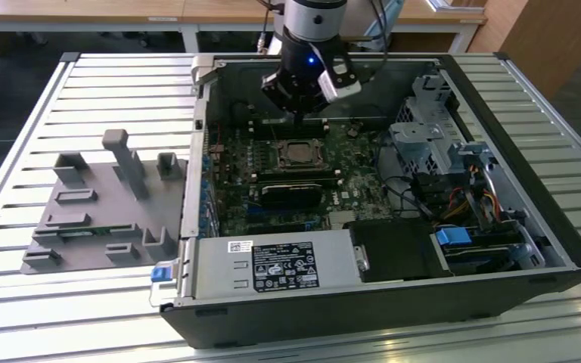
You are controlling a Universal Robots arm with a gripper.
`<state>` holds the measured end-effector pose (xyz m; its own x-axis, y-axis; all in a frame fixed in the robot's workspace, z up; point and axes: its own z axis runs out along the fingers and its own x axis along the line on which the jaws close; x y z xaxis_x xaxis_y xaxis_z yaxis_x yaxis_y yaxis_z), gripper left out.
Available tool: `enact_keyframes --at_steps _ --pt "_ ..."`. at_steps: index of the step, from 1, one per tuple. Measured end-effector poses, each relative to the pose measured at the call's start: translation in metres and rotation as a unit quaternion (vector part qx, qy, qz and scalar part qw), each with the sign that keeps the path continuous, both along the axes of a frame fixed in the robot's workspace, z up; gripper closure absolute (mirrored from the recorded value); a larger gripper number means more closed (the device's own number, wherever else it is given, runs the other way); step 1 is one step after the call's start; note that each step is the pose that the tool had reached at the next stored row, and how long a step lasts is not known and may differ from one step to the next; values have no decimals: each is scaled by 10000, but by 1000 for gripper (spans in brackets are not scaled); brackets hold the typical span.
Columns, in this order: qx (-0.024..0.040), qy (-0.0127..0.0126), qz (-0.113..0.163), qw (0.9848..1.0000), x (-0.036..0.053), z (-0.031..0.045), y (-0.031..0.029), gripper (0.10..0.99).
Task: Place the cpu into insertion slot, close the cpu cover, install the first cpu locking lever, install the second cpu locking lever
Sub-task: 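Install the first cpu locking lever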
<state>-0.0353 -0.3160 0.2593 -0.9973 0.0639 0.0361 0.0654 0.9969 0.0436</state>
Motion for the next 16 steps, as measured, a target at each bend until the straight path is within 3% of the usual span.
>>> enact_keyframes --at_steps 3,8,9,12,13,16 --pt "1 0 268 9996 0 -1 0 969" --pt "2 -1 687 9976 0 -2 0 969" --pt "1 -10 713 9975 -2 -2 0 969" --pt "-6 -109 721 9973 -58 -3 0 969" --pt "-7 -127 719 9973 -88 -3 0 969" --pt "-8 -131 637 9979 -132 -5 1 969"
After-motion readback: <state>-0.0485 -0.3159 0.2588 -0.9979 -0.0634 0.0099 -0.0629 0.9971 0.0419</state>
